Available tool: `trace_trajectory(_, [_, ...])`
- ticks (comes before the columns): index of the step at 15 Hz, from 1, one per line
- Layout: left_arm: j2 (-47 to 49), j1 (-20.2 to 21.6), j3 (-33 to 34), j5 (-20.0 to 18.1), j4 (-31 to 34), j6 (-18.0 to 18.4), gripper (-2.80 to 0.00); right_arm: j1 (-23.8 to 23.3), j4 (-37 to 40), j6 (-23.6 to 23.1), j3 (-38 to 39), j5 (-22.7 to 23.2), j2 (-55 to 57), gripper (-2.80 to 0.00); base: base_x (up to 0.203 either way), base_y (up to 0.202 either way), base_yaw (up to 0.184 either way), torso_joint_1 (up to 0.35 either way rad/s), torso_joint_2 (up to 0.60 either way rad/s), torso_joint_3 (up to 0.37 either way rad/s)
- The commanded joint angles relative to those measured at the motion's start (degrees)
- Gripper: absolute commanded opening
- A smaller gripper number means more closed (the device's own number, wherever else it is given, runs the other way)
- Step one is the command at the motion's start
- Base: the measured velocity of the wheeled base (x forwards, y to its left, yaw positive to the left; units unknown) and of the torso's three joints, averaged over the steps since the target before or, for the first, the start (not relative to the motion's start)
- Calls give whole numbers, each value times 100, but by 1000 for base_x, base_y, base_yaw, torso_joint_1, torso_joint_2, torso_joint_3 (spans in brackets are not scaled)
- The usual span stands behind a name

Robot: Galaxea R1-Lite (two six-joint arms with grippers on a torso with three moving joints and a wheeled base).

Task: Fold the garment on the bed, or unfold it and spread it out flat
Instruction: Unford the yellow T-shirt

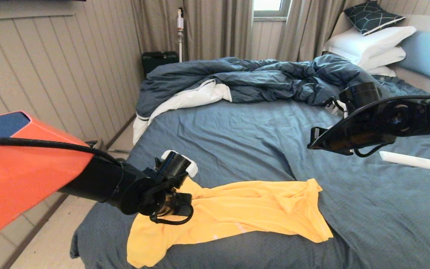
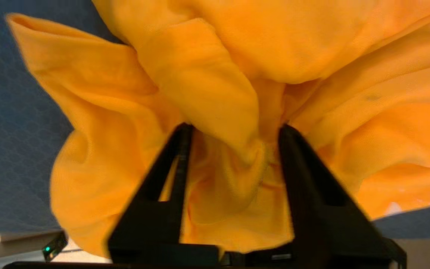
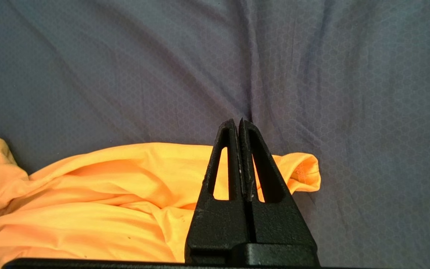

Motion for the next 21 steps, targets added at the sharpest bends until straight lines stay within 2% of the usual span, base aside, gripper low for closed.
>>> trace_trajectory(1, [-332,3,-33,11,1,7,0,9,2,7,16,3,8,-280,0,0,0,0,0,0])
trace_trajectory(5, [-841,27,-62,20,1,168,0,9,11,-2,42,-6,8,-280,0,0,0,0,0,0])
trace_trajectory(8, [-550,331,-432,-3,13,217,0,18,11,-2,63,3,-13,-280,0,0,0,0,0,0])
trace_trajectory(9, [-293,449,-613,-13,15,237,-280,18,11,-2,69,3,-28,-280,0,0,0,0,0,0])
trace_trajectory(11, [-128,584,-811,-39,15,297,-280,17,2,-2,68,3,-36,-280,0,0,0,0,0,0])
trace_trajectory(15, [710,729,-1644,-280,9,684,-280,9,2,-2,60,3,-36,-280,0,0,0,0,0,0])
trace_trajectory(21, [1125,733,-1907,-334,9,746,-280,9,8,7,30,12,8,-280,0,0,0,0,0,0])
